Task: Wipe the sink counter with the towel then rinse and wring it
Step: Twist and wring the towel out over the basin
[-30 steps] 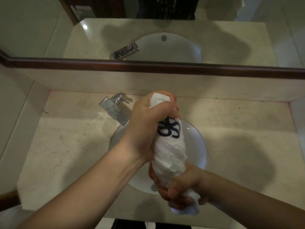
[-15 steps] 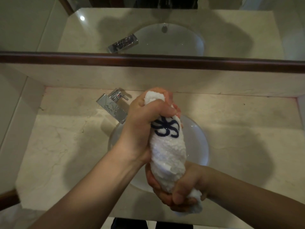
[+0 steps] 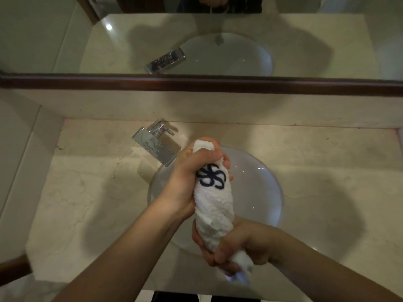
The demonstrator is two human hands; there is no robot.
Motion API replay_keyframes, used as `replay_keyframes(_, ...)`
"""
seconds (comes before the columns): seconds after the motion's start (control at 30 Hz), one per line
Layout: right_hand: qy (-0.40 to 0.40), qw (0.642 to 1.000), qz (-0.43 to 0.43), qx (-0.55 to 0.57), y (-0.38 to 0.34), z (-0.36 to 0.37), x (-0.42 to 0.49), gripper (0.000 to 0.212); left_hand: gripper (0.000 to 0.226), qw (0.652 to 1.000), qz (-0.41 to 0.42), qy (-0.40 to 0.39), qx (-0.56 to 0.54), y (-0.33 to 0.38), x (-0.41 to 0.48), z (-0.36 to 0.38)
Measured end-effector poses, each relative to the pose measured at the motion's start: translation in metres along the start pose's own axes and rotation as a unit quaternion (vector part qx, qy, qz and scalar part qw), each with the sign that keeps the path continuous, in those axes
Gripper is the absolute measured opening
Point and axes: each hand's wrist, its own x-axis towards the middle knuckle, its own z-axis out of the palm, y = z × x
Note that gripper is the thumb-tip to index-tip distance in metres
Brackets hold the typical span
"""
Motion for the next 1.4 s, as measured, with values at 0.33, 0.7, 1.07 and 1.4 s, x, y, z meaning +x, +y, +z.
replay_keyframes(0.33,0.098,0.992,-0.084,-0.002,0.004,-0.007,-0.03,0.058,0.051,0.989,-0.121,0.007,0.084,-0.007,-0.026,-0.018)
replay_keyframes(0.7,0.576,0.705,-0.056,-0.411,0.007,0.031,-0.026,0.056,0.076,0.957,0.057,0.187,0.217,-0.008,-0.042,0.002)
replay_keyframes(1.07,0.415,0.83,-0.282,-0.243,-0.029,0.044,-0.061,0.1,0.061,0.977,0.049,0.032,0.205,0.036,-0.057,0.02)
replay_keyframes(1.4,0.458,0.745,-0.377,-0.305,-0.052,0.086,-0.06,0.015,0.066,0.958,0.132,0.062,0.249,0.014,-0.081,0.037)
